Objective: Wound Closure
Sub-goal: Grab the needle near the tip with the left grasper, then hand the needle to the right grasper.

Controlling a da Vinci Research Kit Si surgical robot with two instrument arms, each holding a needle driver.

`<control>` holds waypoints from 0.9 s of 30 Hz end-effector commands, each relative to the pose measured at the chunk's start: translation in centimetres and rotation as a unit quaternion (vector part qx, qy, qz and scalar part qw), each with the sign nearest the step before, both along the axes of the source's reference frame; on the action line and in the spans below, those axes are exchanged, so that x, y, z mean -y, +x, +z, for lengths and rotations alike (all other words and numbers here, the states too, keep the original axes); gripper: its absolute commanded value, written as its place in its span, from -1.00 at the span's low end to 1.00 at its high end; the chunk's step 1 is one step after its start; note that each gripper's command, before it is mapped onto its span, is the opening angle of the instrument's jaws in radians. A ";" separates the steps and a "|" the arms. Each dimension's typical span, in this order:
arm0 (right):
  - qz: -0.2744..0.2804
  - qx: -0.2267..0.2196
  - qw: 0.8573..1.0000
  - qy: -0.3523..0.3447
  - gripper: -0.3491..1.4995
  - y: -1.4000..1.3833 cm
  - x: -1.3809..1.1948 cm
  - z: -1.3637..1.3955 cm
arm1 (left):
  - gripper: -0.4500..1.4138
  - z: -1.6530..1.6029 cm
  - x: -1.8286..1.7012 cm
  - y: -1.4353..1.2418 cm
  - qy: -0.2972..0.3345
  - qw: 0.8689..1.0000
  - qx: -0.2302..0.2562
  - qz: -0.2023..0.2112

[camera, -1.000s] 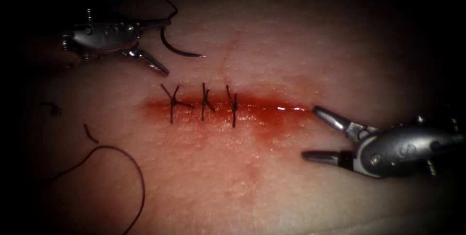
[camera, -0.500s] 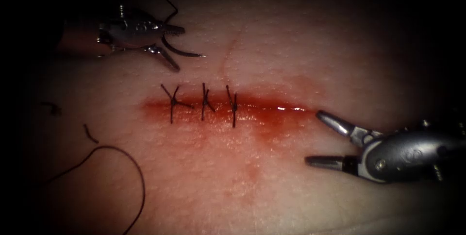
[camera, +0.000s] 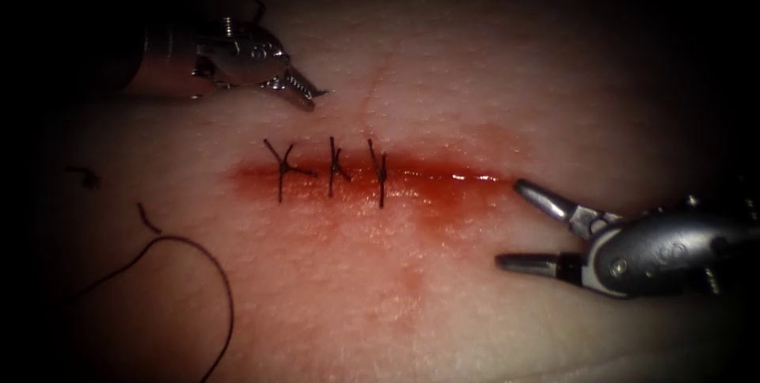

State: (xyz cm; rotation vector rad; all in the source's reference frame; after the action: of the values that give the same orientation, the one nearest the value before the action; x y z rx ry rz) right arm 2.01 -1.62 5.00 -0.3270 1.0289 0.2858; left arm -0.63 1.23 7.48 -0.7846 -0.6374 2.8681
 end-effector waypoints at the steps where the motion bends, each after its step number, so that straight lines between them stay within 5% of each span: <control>1: 0.001 -0.002 1.000 0.002 0.62 0.07 0.02 0.06 | -1.00 0.05 -0.03 -0.06 -0.005 1.000 -0.003 0.000; 13: 0.030 -0.022 0.998 0.051 0.45 0.06 0.01 0.02 | -1.00 -0.14 -0.06 0.07 -0.026 1.000 0.004 0.016; 15: 0.026 -0.042 0.996 0.074 -0.07 0.04 -0.05 0.00 | -1.00 -0.25 -0.01 0.07 -0.051 0.998 0.018 0.028; 16: 0.035 -0.053 0.993 0.098 -0.64 -0.01 -0.10 -0.02 | -1.00 -0.32 0.03 0.07 -0.058 0.998 0.022 0.033; 19: 0.077 -0.045 0.991 0.098 -1.00 -0.09 -0.13 -0.06 | -1.00 -0.49 0.08 0.01 -0.091 0.992 0.058 0.060; 22: 0.093 -0.052 0.988 0.113 -0.76 -0.09 -0.16 -0.06 | -1.00 -0.62 0.08 -0.04 -0.114 0.987 0.093 0.058; 24: 0.094 -0.063 0.985 0.127 -0.38 -0.09 -0.20 -0.05 | -1.00 -0.73 0.10 -0.09 -0.127 0.983 0.114 0.064; 27: 0.108 -0.095 0.974 0.174 -0.24 -0.11 -0.25 -0.01 | -1.00 -0.93 0.12 -0.18 -0.158 0.971 0.169 0.054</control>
State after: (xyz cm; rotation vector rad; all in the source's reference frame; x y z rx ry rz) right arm 1.83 -1.32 4.92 -0.0837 1.1148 0.7009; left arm -0.78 1.08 6.42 -1.4055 -0.2303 2.9818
